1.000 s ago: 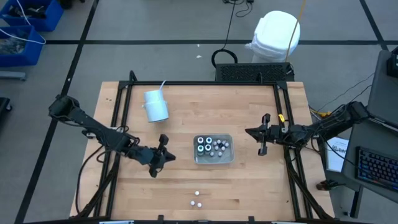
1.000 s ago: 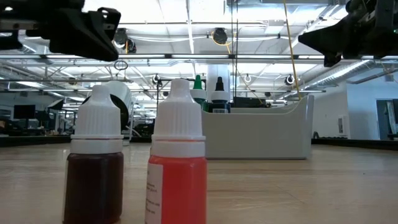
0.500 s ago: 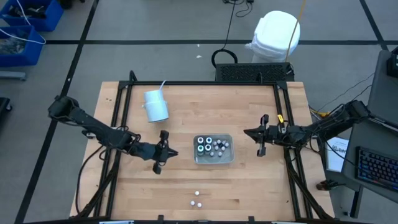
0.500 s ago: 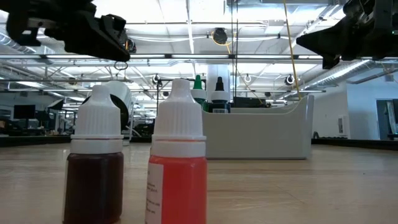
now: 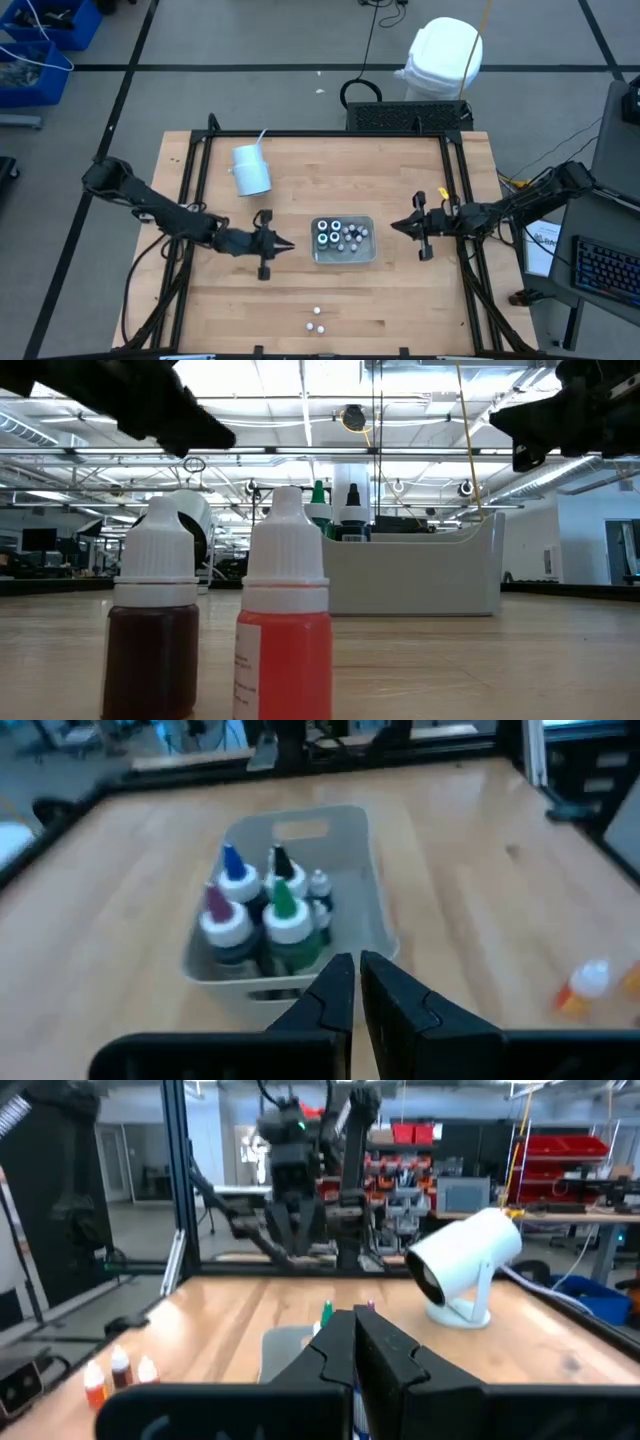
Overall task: Pick & Place food coloring
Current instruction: Put the small red food coloring bottle into the bin
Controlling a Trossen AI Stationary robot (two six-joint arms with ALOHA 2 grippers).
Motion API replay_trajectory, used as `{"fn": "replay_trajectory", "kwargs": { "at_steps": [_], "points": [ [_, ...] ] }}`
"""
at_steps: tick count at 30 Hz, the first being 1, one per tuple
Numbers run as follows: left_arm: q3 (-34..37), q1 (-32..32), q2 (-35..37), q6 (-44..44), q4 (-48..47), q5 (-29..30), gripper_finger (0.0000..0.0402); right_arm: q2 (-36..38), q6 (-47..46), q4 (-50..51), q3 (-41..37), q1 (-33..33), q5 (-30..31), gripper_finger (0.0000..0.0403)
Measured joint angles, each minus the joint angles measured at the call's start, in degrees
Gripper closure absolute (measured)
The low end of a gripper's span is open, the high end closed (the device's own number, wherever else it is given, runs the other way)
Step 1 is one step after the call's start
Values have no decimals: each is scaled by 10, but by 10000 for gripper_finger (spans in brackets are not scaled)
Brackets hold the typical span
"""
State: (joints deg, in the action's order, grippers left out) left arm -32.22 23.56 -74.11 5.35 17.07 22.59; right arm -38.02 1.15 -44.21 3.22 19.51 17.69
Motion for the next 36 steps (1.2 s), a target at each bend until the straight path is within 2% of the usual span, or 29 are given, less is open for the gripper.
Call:
{"fn": "replay_trajectory", "kwargs": {
  "at_steps": [4, 8, 10, 13, 15, 18, 22, 25, 28, 36],
  "points": [
    [-46, 28, -99, 68, -61, 18, 395, 0, 0, 11, 0, 0, 0, 403],
    [-176, 72, -198, 113, -103, -36, 393, 0, 5, 21, 0, 1, 0, 403],
    [-269, 94, -244, 135, -216, -35, 395, 0, 5, 30, 0, 1, 0, 403],
    [-412, 122, -296, 189, -395, 27, 397, 0, 19, 35, 0, 1, 0, 403],
    [-496, 133, -320, 248, -453, 35, 384, 0, 24, 34, 0, 1, 0, 403],
    [-580, 149, -359, 278, -513, 6, 346, 0, 1, 39, 0, 1, -5, 403],
    [-630, 171, -397, 301, -515, -1, 281, 0, -22, 56, 0, 1, -29, 403],
    [-633, 185, -419, 364, -521, -6, 239, 0, -21, 55, 0, 1, -29, 403],
    [-631, 190, -433, 385, -522, -20, 203, 0, -11, 54, 0, 1, -29, 403],
    [-631, 183, -467, 385, -518, -28, 155, 0, -5, 52, 0, 1, -29, 403]
  ]
}}
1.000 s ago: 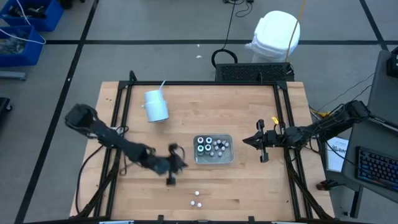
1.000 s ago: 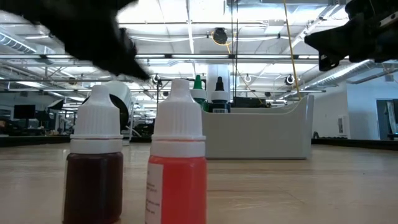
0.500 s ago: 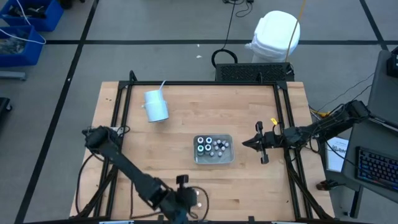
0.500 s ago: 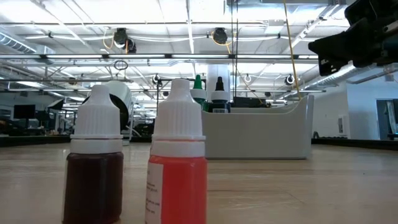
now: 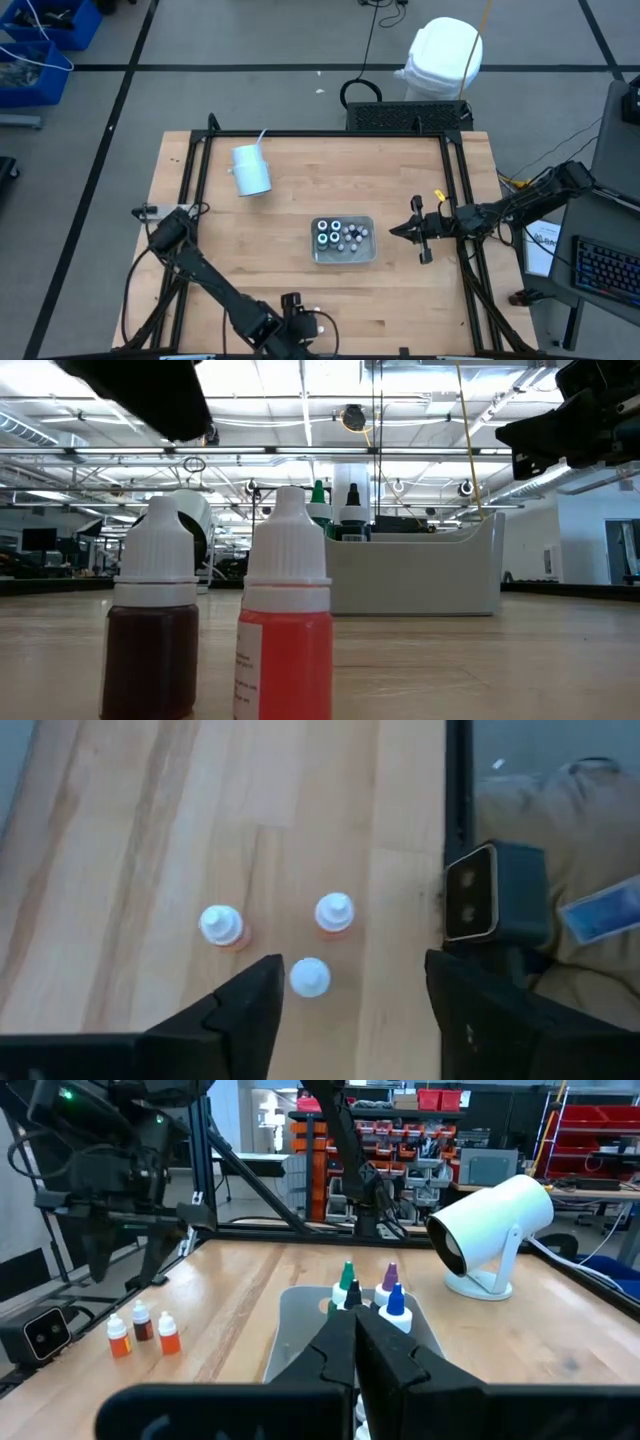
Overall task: Pick & Place food coloring
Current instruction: Put the small red food coloring bottle into the bin
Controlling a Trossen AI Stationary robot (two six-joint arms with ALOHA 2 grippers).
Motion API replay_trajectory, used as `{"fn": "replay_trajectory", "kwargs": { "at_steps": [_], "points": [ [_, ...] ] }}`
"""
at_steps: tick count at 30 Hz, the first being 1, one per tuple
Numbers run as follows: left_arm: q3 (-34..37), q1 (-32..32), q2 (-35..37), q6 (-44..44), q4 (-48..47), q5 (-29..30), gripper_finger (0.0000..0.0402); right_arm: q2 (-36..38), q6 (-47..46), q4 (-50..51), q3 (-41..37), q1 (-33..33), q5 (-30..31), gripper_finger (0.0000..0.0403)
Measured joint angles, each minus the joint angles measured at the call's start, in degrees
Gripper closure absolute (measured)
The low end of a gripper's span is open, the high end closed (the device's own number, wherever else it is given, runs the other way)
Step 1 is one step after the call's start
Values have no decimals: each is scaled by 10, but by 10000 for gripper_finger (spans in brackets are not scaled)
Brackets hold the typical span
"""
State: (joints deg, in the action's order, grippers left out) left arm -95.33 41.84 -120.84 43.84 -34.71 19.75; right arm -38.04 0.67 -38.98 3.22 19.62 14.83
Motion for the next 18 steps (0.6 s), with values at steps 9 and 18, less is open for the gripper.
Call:
{"fn": "replay_trajectory", "kwargs": {
  "at_steps": [9, 18],
  "points": [
    [0, -11, -17, 5, 4, -17, 138, 0, 10, -1, 0, 0, 0, 403],
    [12, -13, -18, 18, 13, -17, 139, 0, 11, -1, 0, 0, 0, 403]
  ]
}}
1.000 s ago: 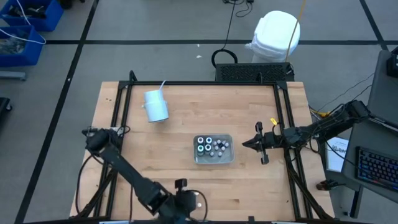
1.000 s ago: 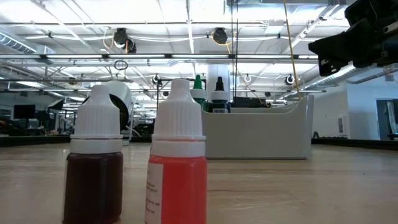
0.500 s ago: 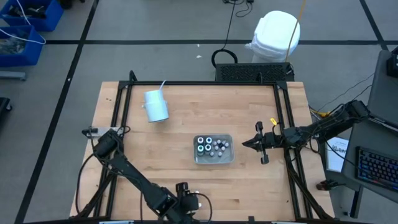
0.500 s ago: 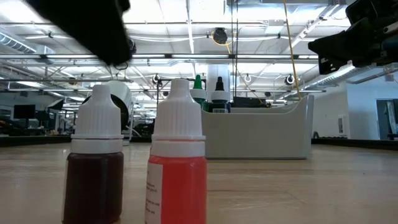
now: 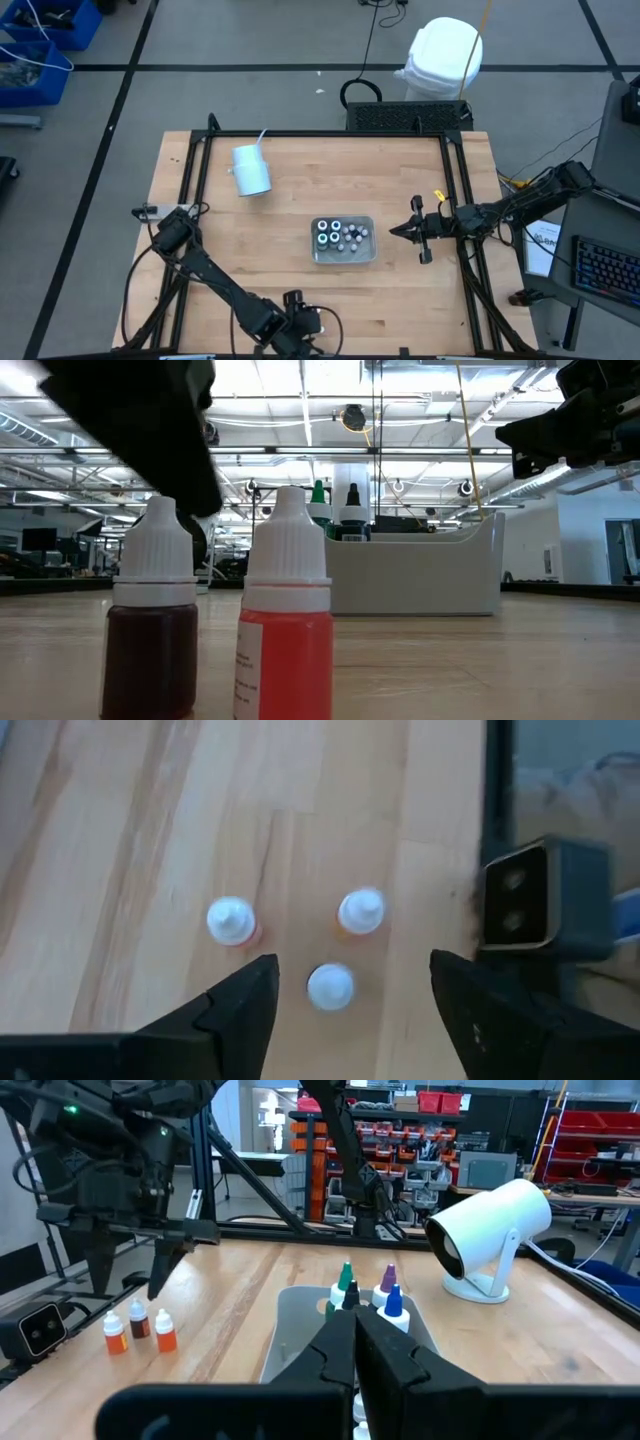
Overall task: Pick & Place food coloring
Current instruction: Put the small red food coloring bottle into the bin
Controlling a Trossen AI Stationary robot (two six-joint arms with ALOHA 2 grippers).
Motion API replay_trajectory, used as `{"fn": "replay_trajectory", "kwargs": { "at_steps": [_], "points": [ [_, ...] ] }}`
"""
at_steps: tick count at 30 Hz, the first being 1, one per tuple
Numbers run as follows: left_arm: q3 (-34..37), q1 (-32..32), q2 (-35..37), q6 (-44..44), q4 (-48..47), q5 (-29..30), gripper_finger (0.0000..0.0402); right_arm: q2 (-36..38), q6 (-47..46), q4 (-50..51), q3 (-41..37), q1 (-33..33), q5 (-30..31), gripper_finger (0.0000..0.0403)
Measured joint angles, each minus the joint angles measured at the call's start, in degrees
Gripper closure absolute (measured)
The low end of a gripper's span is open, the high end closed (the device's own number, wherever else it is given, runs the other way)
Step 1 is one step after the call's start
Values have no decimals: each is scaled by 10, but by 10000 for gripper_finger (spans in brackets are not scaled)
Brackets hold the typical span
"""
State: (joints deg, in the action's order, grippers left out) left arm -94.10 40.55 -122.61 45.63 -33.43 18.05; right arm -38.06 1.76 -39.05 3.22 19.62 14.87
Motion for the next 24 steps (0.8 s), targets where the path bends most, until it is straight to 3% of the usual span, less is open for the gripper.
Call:
{"fn": "replay_trajectory", "kwargs": {
  "at_steps": [8, 24],
  "points": [
    [47, 5, -1, 24, 14, 0, 154, 0, 5, -1, 0, 0, 0, 403],
    [50, 0, 0, -10, 76, -15, 174, 0, 7, -1, 0, 0, 0, 403]
  ]
}}
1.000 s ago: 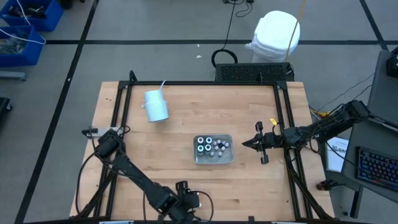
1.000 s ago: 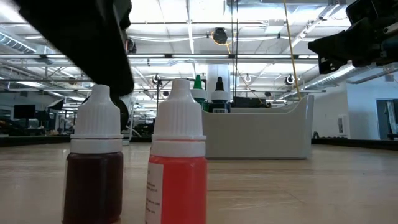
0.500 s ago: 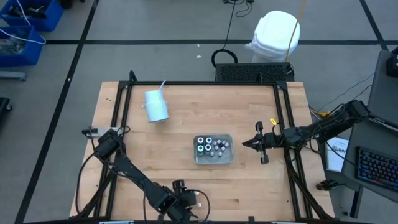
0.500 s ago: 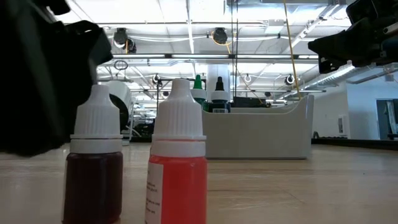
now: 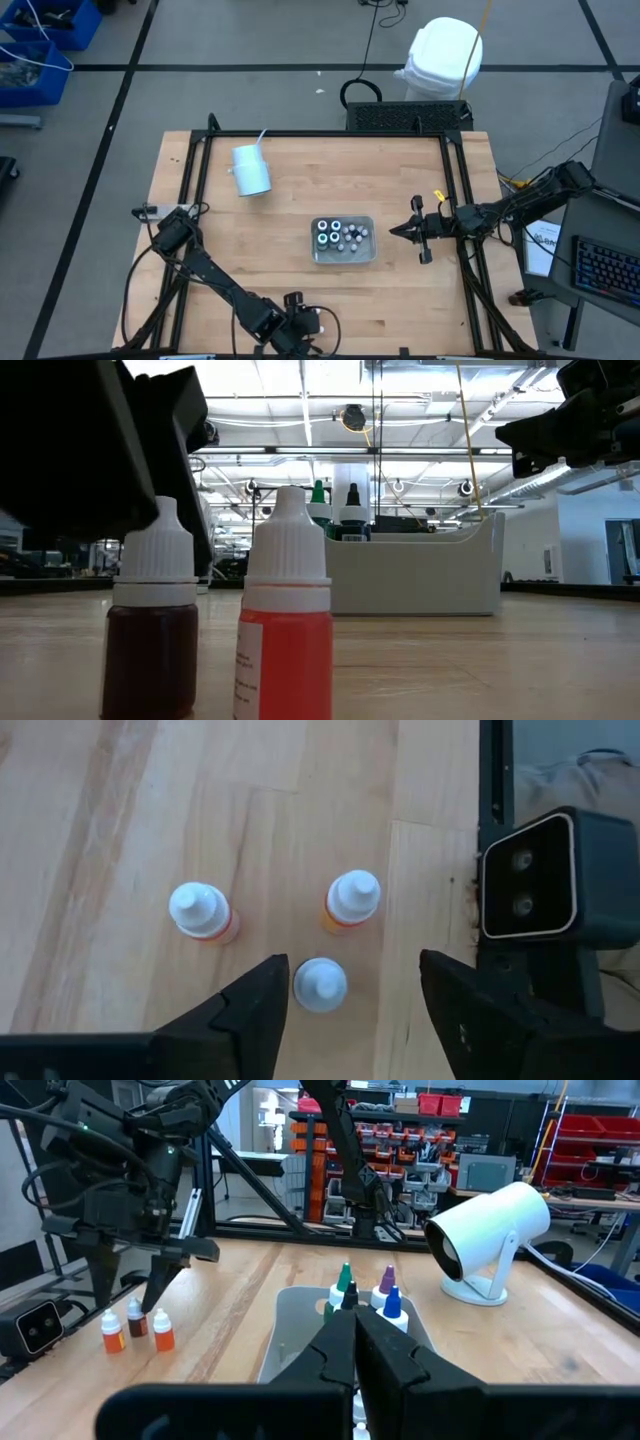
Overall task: Pick & Place food coloring
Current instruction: Put the small red food coloring bottle into the bin
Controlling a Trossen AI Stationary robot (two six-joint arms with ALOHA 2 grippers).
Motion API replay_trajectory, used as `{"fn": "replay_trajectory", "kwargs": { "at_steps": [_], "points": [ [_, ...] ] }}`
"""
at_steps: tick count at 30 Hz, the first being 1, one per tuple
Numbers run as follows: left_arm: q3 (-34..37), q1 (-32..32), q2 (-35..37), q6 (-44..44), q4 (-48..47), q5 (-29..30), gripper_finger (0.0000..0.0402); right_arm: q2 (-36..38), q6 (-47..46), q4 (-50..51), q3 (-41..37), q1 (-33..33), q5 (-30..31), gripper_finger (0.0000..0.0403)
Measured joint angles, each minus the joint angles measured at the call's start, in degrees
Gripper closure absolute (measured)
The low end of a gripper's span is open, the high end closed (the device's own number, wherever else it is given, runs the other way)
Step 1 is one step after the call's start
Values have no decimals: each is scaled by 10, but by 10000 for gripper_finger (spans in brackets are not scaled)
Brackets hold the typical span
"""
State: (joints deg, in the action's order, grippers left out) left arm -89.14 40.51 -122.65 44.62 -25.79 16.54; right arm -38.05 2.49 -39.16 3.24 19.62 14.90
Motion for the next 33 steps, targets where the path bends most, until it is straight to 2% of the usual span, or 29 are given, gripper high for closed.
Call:
{"fn": "replay_trajectory", "kwargs": {
  "at_steps": [12, 33],
  "points": [
    [0, -2, 0, -21, -1, 0, 225, 0, 1, 0, 0, 0, 0, 403],
    [0, 0, 0, -90, -1, 20, 229, 0, 8, 0, 0, 0, 0, 403]
  ]
}}
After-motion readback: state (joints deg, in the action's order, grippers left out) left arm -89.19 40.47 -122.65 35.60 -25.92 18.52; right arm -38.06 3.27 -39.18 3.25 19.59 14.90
